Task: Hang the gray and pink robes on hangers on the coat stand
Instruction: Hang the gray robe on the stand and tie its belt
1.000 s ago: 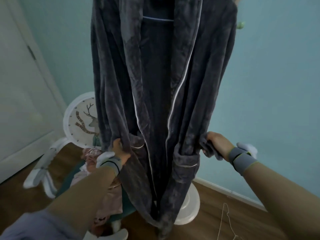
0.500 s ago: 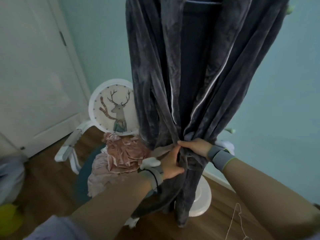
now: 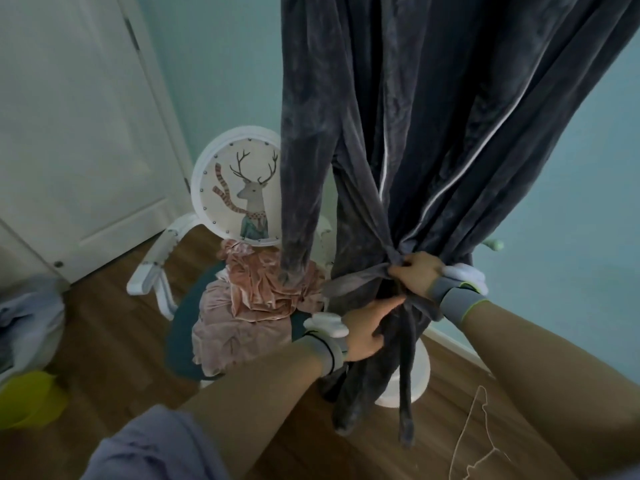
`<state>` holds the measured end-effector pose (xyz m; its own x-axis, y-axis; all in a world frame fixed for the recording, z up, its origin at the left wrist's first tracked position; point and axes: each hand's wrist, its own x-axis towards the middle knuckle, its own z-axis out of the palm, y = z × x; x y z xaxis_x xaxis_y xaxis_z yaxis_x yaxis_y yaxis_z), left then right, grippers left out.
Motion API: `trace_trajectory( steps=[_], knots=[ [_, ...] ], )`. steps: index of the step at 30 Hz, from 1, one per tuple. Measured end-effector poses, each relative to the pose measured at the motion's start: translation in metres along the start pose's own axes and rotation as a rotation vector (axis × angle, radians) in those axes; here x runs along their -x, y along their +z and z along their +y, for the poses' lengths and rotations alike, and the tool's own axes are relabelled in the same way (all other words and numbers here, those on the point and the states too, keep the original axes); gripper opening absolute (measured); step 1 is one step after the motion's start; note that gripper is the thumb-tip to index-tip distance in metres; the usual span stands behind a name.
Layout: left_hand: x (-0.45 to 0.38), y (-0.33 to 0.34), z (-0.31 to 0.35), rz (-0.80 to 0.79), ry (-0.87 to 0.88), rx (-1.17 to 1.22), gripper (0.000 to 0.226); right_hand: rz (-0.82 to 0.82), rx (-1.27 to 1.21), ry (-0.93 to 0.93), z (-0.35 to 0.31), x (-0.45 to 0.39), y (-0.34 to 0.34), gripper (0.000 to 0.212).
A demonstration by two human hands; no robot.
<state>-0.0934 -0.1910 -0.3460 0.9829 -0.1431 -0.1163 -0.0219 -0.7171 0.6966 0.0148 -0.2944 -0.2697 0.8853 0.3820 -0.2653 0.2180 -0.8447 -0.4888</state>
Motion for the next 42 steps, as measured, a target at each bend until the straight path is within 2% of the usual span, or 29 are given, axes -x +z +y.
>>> trace_trajectory(
  steps=[1, 3, 5, 7, 9, 12, 16, 18, 20, 23, 25, 27, 28, 30, 32, 34, 36, 38, 39, 40, 42],
  knots=[
    [-0.001, 0.002, -0.012, 0.052, -0.035, 0.003, 0.056, 0.029, -0.011, 0.019, 0.004, -0.002, -0.003, 0.027],
    [-0.011, 0.002, -0.048, 0.174, -0.230, 0.011, 0.045, 0.046, -0.036, 0.048, 0.009, -0.007, -0.005, 0.031],
    [-0.030, -0.003, -0.081, 0.222, -0.427, 0.052, 0.064, 0.045, -0.024, 0.052, 0.012, -0.015, -0.002, 0.028],
    [-0.049, -0.014, -0.094, 0.187, -0.463, 0.091, 0.088, 0.028, 0.005, 0.033, 0.010, -0.017, 0.003, 0.027],
    [-0.067, -0.020, -0.096, 0.123, -0.461, -0.045, 0.093, 0.019, 0.018, 0.015, 0.008, -0.017, 0.009, 0.029],
    [-0.083, -0.018, -0.098, -0.046, -0.528, -0.200, 0.086, 0.037, 0.009, 0.002, 0.011, -0.021, 0.014, 0.030],
    [-0.063, 0.028, -0.080, -0.367, -0.501, -0.064, 0.060, 0.001, 0.126, -0.017, 0.016, -0.019, 0.019, 0.027],
    [-0.047, 0.057, -0.060, -0.435, -0.496, -0.043, 0.054, 0.012, 0.187, -0.049, 0.016, -0.015, 0.023, 0.028],
    [-0.043, 0.060, -0.046, -0.363, -0.502, -0.068, 0.052, 0.029, 0.194, -0.067, 0.016, -0.010, 0.019, 0.029],
    [-0.047, 0.019, -0.041, -0.061, -0.561, -0.139, 0.044, 0.067, 0.106, -0.060, 0.021, -0.004, -0.007, 0.037],
    [-0.053, -0.019, -0.042, 0.041, -0.636, -0.230, 0.047, 0.075, 0.043, -0.054, 0.023, -0.002, -0.029, 0.042],
    [-0.056, -0.047, -0.020, 0.091, -0.670, -0.177, 0.055, 0.106, -0.013, -0.056, 0.033, 0.010, -0.055, 0.041],
    [-0.055, -0.053, -0.013, 0.114, -0.681, -0.068, 0.059, 0.098, -0.021, -0.059, 0.037, 0.011, -0.060, 0.038],
    [-0.059, -0.064, 0.005, 0.144, -0.645, 0.084, 0.062, 0.161, -0.043, -0.044, 0.045, 0.012, -0.078, 0.026],
    [-0.063, -0.067, 0.027, 0.139, -0.621, 0.112, 0.062, 0.315, -0.107, 0.030, 0.055, 0.019, -0.106, 0.015],
    [-0.065, -0.066, 0.049, 0.157, -0.613, 0.111, 0.062, 0.456, -0.263, 0.118, 0.065, 0.027, -0.139, 0.015],
    [-0.071, -0.061, 0.067, 0.196, -0.548, -0.007, 0.057, 0.544, -0.523, 0.120, 0.068, 0.038, -0.172, 0.012],
    [-0.082, -0.054, 0.086, 0.278, -0.362, -0.109, 0.047, 0.588, -0.717, 0.045, 0.062, 0.047, -0.196, 0.009],
    [-0.088, -0.050, 0.099, 0.331, -0.228, -0.126, 0.043, 0.597, -0.788, -0.003, 0.055, 0.051, -0.204, 0.015],
    [-0.094, -0.045, 0.112, 0.361, -0.095, -0.119, 0.046, 0.591, -0.860, -0.055, 0.047, 0.054, -0.210, 0.020],
    [-0.108, -0.035, 0.138, 0.307, 0.103, -0.089, 0.064, 0.547, -0.961, -0.155, 0.032, 0.061, -0.219, 0.025]
  ],
)
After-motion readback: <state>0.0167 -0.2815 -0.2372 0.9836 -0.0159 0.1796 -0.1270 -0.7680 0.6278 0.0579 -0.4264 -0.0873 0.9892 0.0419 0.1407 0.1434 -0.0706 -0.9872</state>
